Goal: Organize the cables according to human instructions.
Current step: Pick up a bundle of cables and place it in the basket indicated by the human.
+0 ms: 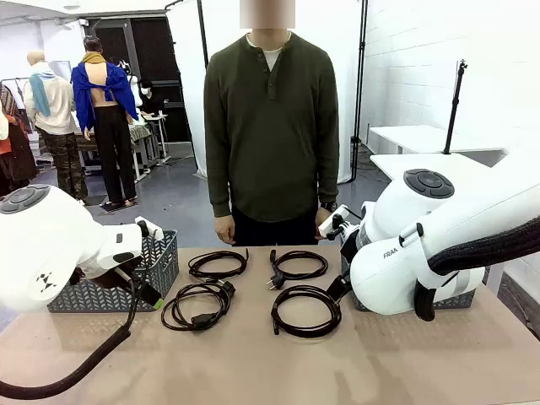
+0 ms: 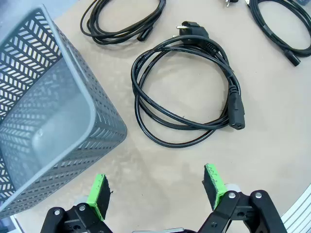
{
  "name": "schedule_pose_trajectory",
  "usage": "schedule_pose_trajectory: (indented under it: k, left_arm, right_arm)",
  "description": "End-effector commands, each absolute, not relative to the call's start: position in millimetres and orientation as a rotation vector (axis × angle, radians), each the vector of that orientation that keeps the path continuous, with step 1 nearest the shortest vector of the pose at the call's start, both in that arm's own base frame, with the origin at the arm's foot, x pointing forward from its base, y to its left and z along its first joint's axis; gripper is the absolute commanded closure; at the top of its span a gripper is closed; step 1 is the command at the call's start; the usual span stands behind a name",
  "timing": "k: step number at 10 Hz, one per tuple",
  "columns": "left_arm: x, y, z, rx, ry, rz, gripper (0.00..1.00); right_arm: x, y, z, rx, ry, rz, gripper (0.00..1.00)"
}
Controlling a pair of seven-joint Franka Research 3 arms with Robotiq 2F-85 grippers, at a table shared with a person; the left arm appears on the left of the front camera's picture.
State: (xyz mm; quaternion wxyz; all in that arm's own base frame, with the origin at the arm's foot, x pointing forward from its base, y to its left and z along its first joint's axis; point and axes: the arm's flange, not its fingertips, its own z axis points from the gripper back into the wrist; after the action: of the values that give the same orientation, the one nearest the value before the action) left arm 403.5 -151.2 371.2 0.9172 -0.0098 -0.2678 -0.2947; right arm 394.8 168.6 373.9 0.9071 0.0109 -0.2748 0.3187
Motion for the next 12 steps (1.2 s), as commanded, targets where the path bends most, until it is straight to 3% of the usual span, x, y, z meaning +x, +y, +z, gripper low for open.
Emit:
schedule_pose_trajectory:
  k: [1, 12]
  left_arm:
    - [403.5, -151.3, 371.2, -0.02, -0.551, -0.606, 0.0]
    - [403.5, -151.3, 371.2, -0.02, -0.551, -0.606, 0.0]
  right_arm:
    - [394.8, 168.6, 373.8, 0.023, -0.567, 0.658, 0.0]
    - [394.8, 168.6, 373.8, 0.023, -0.567, 0.658, 0.0]
